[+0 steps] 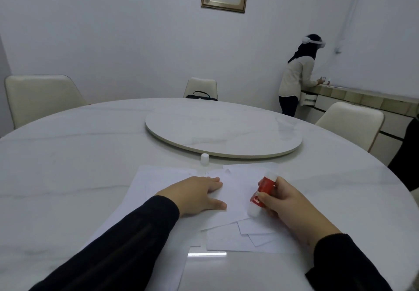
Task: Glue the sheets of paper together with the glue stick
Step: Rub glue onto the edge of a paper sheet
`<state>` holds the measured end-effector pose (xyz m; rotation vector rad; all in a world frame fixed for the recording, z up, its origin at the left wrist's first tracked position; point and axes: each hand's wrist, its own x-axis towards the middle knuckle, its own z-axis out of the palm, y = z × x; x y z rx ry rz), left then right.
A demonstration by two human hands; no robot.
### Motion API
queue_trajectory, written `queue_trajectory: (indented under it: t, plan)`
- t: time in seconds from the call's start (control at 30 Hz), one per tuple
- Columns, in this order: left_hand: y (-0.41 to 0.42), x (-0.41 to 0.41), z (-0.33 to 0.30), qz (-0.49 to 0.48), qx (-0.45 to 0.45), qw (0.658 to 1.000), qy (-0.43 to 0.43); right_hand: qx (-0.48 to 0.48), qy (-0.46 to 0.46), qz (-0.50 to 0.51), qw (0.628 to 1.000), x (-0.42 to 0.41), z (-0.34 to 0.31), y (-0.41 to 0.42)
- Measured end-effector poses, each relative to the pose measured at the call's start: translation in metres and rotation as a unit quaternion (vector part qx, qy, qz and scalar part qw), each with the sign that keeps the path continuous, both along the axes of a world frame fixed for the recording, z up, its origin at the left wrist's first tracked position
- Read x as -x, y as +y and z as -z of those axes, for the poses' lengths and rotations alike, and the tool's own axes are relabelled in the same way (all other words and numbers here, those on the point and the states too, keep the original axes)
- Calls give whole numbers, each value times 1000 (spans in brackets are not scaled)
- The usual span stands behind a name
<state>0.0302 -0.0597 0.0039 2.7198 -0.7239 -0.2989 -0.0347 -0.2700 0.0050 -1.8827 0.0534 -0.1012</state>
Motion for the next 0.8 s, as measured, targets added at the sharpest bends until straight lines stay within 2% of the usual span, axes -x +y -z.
queue_trajectory:
  t: [0.07,0.1,0.23,0.3,0.33,0.4,0.47,0.53,0.6,0.67,0.8]
  plan:
    - [1,5,-2,-14,-10,1000,-17,-192,23,25,981,-4,3,-7]
    - [3,8,-3,-30,-23,999,-34,-251,31,34,967,-5,3,-11]
    - [7,20,-2,-115,-135,967,-183,-294,52,54,953,-7,2,-17]
    - [13,19,-3,-132,-97,965,-207,-292,53,56,953,-8,1,-15]
    - [20,16,-4,-117,-41,975,-185,-292,54,51,953,-7,1,-14]
    - [36,12,-8,-45,46,996,-67,-305,48,43,950,-6,0,-12]
    - [46,14,-9,-8,30,999,14,-311,20,45,949,-4,-3,-8]
    - [43,19,-5,-29,-19,999,-23,-290,-31,53,955,-4,-8,3]
    - [31,25,-1,-47,-75,988,-123,-185,-80,67,977,-7,-16,19]
    - [20,29,0,-62,-97,978,-177,-81,-113,68,988,-14,-23,37]
    - [20,27,4,-60,-51,988,-135,20,-120,64,990,-35,-30,65]
